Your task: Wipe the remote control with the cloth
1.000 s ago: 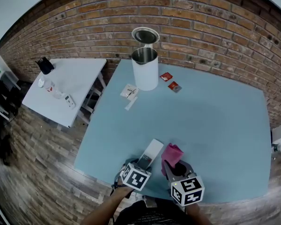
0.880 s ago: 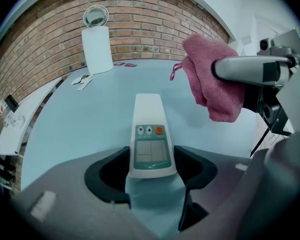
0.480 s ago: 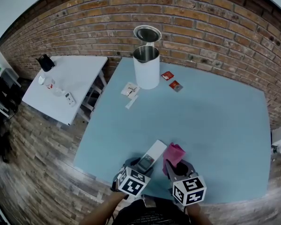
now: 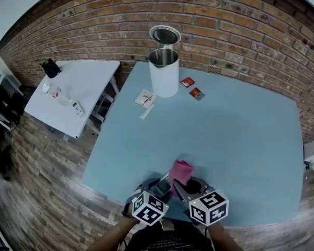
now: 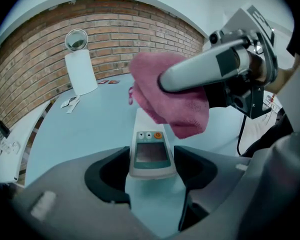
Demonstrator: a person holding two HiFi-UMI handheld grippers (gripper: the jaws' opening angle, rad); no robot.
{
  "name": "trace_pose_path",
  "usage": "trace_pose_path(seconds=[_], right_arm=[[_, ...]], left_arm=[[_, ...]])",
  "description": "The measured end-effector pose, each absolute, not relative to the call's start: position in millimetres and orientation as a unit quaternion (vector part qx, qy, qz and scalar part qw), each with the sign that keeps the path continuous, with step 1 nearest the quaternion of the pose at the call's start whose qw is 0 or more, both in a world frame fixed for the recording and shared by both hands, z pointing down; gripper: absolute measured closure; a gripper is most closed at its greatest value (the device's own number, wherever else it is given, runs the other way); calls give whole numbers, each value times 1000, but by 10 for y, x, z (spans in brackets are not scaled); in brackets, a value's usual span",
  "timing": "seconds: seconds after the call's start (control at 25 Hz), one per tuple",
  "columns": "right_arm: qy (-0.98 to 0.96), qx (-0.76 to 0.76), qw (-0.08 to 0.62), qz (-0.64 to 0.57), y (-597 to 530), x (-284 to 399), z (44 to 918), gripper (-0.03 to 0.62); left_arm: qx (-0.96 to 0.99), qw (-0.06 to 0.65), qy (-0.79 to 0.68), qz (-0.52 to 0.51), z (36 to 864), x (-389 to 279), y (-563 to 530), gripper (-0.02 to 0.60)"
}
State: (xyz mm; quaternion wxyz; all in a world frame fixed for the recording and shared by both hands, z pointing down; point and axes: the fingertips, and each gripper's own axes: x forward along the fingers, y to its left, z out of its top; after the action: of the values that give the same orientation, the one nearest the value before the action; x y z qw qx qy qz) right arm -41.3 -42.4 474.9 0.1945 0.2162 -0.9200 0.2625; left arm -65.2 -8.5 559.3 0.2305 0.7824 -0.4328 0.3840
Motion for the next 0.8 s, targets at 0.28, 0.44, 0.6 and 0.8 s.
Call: trace_pose_path(seconds=[0.28,0.44,0.6,0.8], right_arm=[[-933,60,236,266,-154,-955,4905,516],[-934,39,254,247,-95,-1011,5027,516],[-936,43,259,235,-160,-971,5084,516],[-936,60,255,233,-340,-853,5103,517]], left_arm=[[795,202,-410,399,5645,-567,-60,304],[794,208,-408,399,5698,-591,-42,304],[794,211,-407,399,5718,-604,-36,302],[795,215,-405,397,5743,-627,-44,302]])
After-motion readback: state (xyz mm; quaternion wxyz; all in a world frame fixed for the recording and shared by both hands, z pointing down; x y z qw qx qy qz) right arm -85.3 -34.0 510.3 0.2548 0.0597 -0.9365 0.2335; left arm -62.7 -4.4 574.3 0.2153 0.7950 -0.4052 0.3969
